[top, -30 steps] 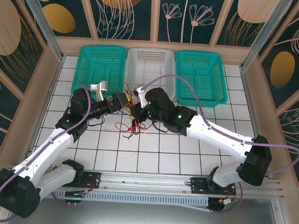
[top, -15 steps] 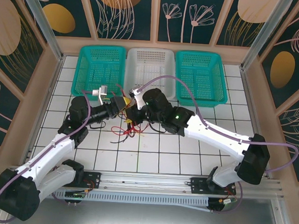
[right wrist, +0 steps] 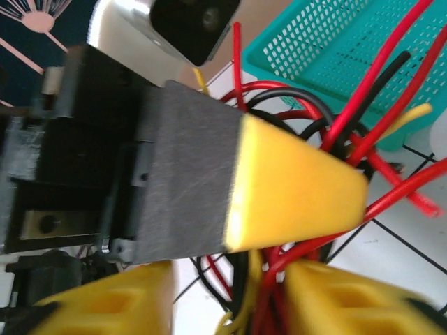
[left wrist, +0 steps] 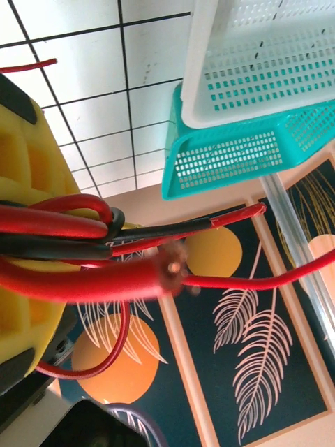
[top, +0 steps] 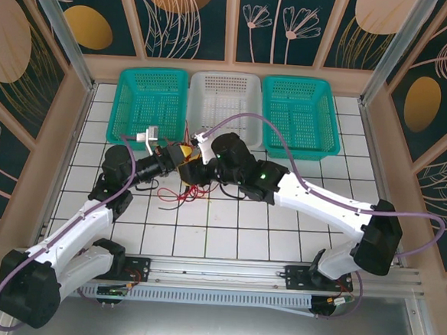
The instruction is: Untangle the cables
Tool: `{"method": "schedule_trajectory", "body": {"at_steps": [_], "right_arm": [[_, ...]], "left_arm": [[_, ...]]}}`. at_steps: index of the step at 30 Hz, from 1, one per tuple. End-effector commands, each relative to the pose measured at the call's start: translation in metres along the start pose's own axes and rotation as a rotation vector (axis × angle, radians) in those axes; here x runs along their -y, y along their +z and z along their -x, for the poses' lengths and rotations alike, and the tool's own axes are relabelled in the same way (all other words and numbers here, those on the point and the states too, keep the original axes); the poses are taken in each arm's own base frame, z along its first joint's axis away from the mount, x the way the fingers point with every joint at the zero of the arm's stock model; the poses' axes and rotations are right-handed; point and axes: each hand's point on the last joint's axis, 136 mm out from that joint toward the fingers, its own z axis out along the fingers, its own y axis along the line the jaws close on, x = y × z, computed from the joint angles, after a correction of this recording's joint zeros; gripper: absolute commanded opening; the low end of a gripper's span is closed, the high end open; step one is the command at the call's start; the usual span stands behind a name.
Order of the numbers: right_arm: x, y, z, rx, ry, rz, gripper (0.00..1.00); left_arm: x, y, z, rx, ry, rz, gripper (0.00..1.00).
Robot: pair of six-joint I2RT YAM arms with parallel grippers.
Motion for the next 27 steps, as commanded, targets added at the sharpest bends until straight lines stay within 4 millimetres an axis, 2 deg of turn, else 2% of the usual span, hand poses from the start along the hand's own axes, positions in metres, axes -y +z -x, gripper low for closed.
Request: {"method": "schedule_trajectory", "body": {"at_steps": [1, 5, 9, 10, 13, 15, 18, 24, 27], "right_arm": [[0.016, -0.038, 0.038, 0.171, 0.026, -0.12, 0.61], [0.035, -0.096, 0.045, 0.311, 0.101, -0.209, 0.76], [0.047, -0.14, 0.047, 0.395, 0.196, -0.144, 0.8], [0.047, -0.143, 0.047, 0.371, 0.222, -0.072, 0.8], [0.049, -0.144, 0.05, 0.295, 0.268, 0.086, 0.67], [0.038, -0.14, 0.051, 0.259, 0.233, 0.155, 0.65], [0.028, -0.132, 0.053, 0.226, 0.231, 0.228, 0.56], [0.002, -0.118, 0.048, 0.197, 0.228, 0.383, 0.48], [-0.009, -0.118, 0.049, 0.201, 0.222, 0.447, 0.43]], "left_arm": [[0.044, -0.004, 0.006, 0.038, 0.083, -0.158, 0.0], [0.08, -0.008, 0.016, 0.074, 0.089, -0.331, 0.0], [0.109, -0.01, 0.011, 0.014, 0.132, -0.479, 0.0], [0.114, -0.011, 0.009, -0.007, 0.14, -0.51, 0.0], [0.134, -0.018, 0.002, -0.066, 0.171, -0.609, 0.0], [0.147, -0.024, -0.004, -0.098, 0.204, -0.663, 0.0], [0.161, -0.031, -0.005, -0.104, 0.242, -0.704, 0.0], [0.174, -0.039, -0.006, -0.098, 0.278, -0.754, 0.0], [0.176, -0.04, -0.007, -0.104, 0.284, -0.762, 0.0]]}}
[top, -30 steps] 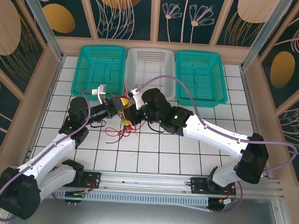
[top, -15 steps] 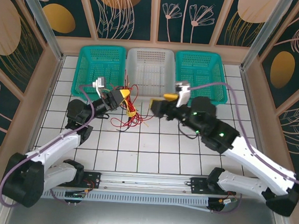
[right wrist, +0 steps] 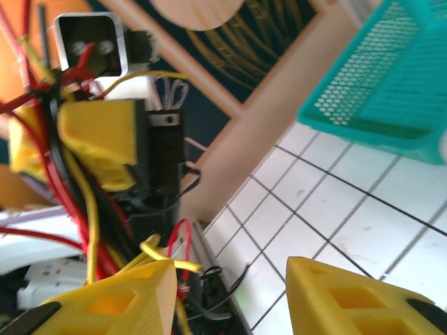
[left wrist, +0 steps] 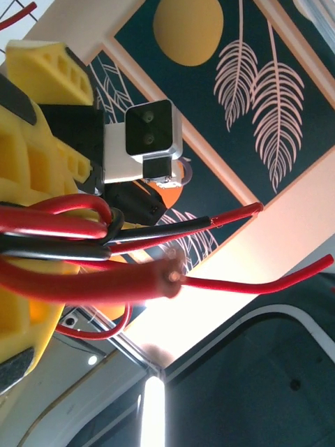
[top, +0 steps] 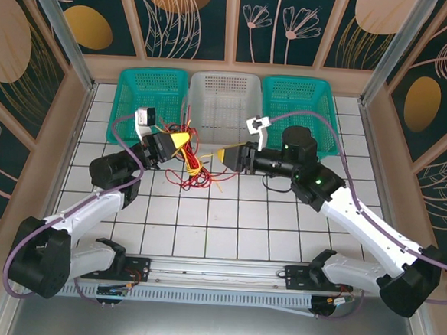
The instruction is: Untangle the cables
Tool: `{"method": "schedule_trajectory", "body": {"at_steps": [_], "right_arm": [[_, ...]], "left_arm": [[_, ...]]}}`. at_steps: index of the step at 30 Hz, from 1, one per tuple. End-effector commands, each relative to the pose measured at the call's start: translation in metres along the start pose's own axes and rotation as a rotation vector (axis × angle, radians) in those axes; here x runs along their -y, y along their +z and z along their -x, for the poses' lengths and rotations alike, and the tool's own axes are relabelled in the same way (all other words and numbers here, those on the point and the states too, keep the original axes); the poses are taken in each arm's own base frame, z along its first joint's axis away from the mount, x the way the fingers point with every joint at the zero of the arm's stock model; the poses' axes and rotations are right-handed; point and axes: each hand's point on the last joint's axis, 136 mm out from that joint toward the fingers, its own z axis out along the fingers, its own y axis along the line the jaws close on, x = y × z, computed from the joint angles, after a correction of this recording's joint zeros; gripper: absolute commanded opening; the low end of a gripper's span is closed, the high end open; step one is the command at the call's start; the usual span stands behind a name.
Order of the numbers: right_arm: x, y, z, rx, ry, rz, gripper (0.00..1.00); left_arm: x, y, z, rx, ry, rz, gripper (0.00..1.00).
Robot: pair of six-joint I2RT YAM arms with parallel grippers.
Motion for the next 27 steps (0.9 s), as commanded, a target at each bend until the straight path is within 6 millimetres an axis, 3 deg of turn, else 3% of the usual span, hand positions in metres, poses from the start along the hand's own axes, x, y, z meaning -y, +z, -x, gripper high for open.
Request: {"method": "schedule_trajectory", "body": {"at_steps": [1, 14, 16, 19, 22, 24, 27], "right_arm": [[-0.032, 0.002, 0.003, 0.003, -0.029, 0.162, 0.42], [-0.033, 0.019, 0.001, -0.026, -0.038, 0.173, 0.17], [-0.034, 0.019, 0.001, -0.028, -0.035, 0.178, 0.2], [-0.033, 0.016, -0.001, -0.027, -0.045, 0.163, 0.45], [-0.033, 0.009, -0.003, -0.042, -0.074, 0.151, 0.57], [-0.031, 0.005, -0.005, -0.068, -0.082, 0.147, 0.55], [-0.03, 0.005, -0.006, -0.104, -0.078, 0.155, 0.39]], "left_arm": [[0.034, 0.005, -0.001, -0.028, 0.096, -0.106, 0.0], [0.03, 0.003, -0.004, -0.029, 0.092, -0.081, 0.0], [0.027, 0.003, -0.004, -0.029, 0.091, -0.071, 0.0], [0.025, 0.002, -0.004, -0.031, 0.085, -0.066, 0.0], [0.026, 0.003, -0.006, -0.044, 0.078, -0.074, 0.0], [0.026, 0.004, -0.007, -0.058, 0.073, -0.078, 0.0], [0.027, 0.005, -0.009, -0.077, 0.072, -0.084, 0.0]]}}
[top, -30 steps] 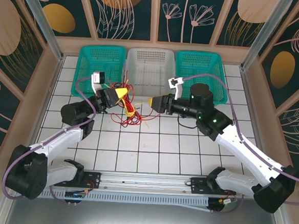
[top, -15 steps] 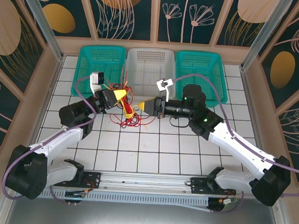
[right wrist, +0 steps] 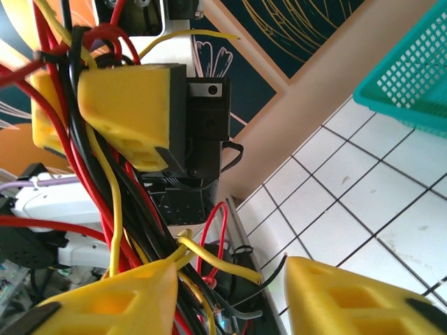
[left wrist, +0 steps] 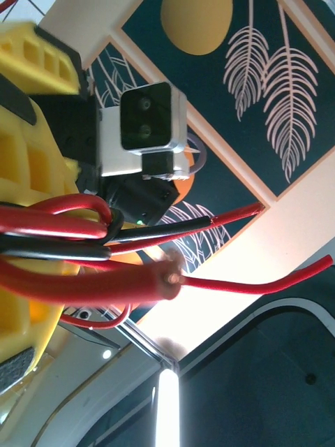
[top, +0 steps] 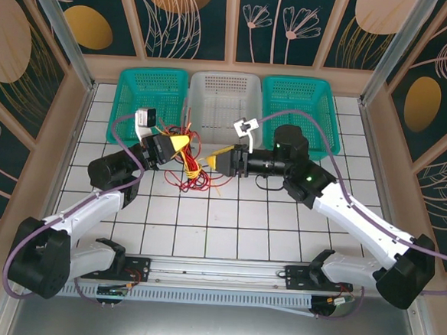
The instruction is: Untangle the cables
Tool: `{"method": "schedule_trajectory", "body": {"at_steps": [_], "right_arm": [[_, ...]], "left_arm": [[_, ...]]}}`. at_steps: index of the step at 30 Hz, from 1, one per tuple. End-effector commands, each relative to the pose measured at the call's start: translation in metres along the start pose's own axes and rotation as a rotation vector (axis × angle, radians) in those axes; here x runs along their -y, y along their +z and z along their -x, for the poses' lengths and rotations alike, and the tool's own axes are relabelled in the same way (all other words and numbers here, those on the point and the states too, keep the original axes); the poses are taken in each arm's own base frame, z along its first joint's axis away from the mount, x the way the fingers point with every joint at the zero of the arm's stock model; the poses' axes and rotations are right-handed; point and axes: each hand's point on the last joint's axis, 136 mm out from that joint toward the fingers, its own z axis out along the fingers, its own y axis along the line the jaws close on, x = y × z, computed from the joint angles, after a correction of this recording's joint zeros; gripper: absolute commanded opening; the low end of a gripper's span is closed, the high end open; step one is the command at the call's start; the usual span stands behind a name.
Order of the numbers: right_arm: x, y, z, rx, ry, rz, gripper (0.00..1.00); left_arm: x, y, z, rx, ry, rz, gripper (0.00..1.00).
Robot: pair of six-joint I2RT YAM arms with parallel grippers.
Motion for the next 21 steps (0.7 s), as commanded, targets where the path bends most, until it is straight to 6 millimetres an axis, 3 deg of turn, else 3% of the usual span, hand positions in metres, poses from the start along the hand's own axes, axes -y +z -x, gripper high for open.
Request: {"method": "schedule_trajectory", "body": {"at_steps": [1, 2, 5, 8, 16, 21], "right_arm": [[-0.017, -0.008, 0.006, -0.032, -0.06, 0.036, 0.39], [-0.015, -0.007, 0.006, -0.04, -0.066, 0.023, 0.4], [-0.007, -0.008, 0.011, -0.062, -0.105, -0.038, 0.56], [-0.005, -0.009, 0.014, -0.092, -0.169, -0.077, 0.64], [0.005, -0.002, 0.011, -0.145, -0.234, -0.096, 0.44], [0.005, -0.003, 0.005, -0.151, -0.242, -0.085, 0.48]], "left_arm": [[0.023, 0.005, -0.002, -0.037, 0.072, -0.072, 0.0], [0.025, 0.005, -0.002, -0.042, 0.074, -0.078, 0.0], [0.029, 0.006, -0.005, -0.064, 0.073, -0.092, 0.0], [0.03, 0.009, -0.008, -0.101, 0.068, -0.098, 0.0], [0.031, 0.013, -0.003, -0.123, 0.033, -0.151, 0.0], [0.031, 0.017, -0.001, -0.13, 0.02, -0.159, 0.0]]}}
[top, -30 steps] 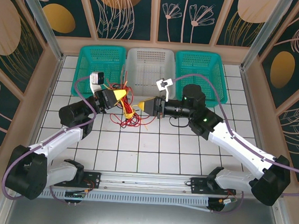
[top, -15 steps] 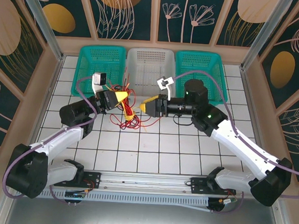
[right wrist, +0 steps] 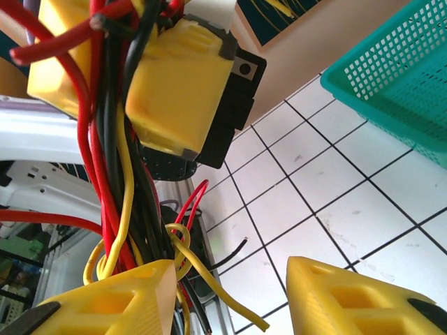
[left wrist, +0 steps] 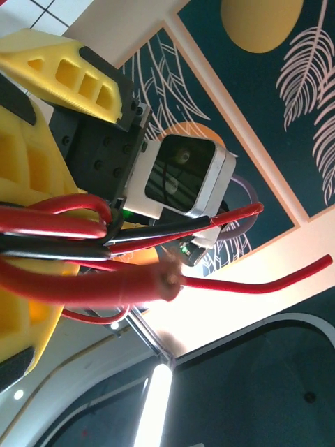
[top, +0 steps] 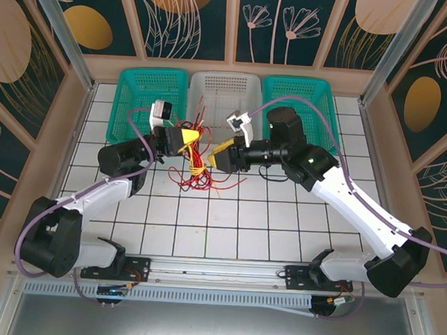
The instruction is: Untangle the cables
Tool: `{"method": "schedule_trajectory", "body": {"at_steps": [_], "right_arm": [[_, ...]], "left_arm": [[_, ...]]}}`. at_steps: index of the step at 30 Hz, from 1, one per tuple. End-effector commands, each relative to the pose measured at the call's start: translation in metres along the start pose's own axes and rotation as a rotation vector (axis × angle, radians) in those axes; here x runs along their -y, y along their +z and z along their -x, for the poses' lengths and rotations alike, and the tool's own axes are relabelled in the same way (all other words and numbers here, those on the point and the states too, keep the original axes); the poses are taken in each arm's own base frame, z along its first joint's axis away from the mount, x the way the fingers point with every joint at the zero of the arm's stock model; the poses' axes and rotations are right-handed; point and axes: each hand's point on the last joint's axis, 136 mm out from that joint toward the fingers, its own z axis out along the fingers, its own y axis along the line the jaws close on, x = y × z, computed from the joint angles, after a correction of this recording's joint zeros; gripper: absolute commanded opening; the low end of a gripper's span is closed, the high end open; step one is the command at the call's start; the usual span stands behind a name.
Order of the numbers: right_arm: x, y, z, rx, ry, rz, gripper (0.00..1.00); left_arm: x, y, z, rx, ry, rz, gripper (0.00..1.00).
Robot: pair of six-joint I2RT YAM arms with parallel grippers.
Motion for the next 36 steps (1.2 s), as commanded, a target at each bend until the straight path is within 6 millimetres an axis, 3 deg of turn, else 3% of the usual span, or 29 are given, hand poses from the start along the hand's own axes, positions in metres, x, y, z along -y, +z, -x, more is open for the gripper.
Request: {"method": "schedule_trajectory", "body": {"at_steps": [1, 4, 8, 21, 29, 36], "right_arm": [[-0.002, -0.005, 0.001, 0.004, -0.043, -0.011, 0.53], [0.001, -0.006, 0.001, 0.007, -0.052, -0.028, 0.6], [0.001, -0.002, -0.004, -0.026, -0.045, -0.005, 0.53], [-0.004, -0.01, 0.008, 0.032, -0.069, -0.004, 0.01], [0.016, -0.015, 0.025, 0.111, -0.062, -0.057, 0.0], [0.024, -0.003, 0.03, 0.239, 0.013, 0.106, 0.0]], "left_arm": [[0.059, 0.004, -0.014, -0.06, 0.226, -0.175, 0.0], [0.061, 0.005, -0.015, -0.066, 0.224, -0.178, 0.0], [0.061, 0.005, -0.014, -0.056, 0.214, -0.181, 0.0], [0.058, 0.007, -0.008, -0.037, 0.182, -0.185, 0.0], [0.068, 0.007, -0.001, 0.026, 0.154, -0.227, 0.0], [0.091, 0.027, 0.002, 0.119, 0.07, -0.377, 0.0]]}}
